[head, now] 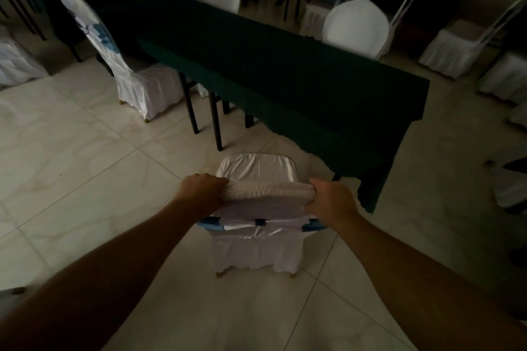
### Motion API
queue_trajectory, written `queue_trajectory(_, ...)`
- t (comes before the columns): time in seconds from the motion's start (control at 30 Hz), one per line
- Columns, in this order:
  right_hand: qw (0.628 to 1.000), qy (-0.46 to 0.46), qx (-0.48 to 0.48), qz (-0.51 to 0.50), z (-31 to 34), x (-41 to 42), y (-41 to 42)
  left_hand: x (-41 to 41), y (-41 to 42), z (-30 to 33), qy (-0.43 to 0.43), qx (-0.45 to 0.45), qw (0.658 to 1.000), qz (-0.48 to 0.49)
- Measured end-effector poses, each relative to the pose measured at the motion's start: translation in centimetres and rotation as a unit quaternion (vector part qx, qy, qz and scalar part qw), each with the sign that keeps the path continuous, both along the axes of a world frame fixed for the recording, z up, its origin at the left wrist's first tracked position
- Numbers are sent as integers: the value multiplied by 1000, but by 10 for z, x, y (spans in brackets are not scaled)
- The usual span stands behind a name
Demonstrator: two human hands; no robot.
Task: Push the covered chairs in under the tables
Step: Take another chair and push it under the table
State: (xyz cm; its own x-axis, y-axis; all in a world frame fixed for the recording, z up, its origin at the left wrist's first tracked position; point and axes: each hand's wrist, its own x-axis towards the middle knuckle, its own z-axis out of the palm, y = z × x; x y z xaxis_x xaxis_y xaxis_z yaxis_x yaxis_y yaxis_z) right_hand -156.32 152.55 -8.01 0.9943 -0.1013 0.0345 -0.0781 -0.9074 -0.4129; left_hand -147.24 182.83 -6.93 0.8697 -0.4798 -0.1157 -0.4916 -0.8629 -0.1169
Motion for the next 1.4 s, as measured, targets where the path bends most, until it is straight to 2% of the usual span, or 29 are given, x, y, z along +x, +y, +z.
queue_trajectory(0.2, 998, 4, 9, -68, 8, 20, 16, 45, 5, 18, -7, -4, 999, -39)
queue_trajectory(0.3, 996, -7, -32, -83, 11, 38, 19, 73, 3, 31, -6, -9, 999, -46)
queue_trajectory(0.47, 994, -40, -53, -88, 13, 90, 18, 127, 3, 43, -2, -11, 999, -48)
queue_trajectory(0.93, 981, -27, -166, -94, 54, 282, 25, 333, -7, 75, -2, -34, 998, -46)
queue_trajectory(1.2, 981, -32, -170, -88, 63, 338, 23, 404, -17, 77, 2, -43, 997, -64)
queue_trajectory(1.4, 974, -48, -199, -97, 53, 364, 24, 438, -15, 66, -34, -27, 996, -84)
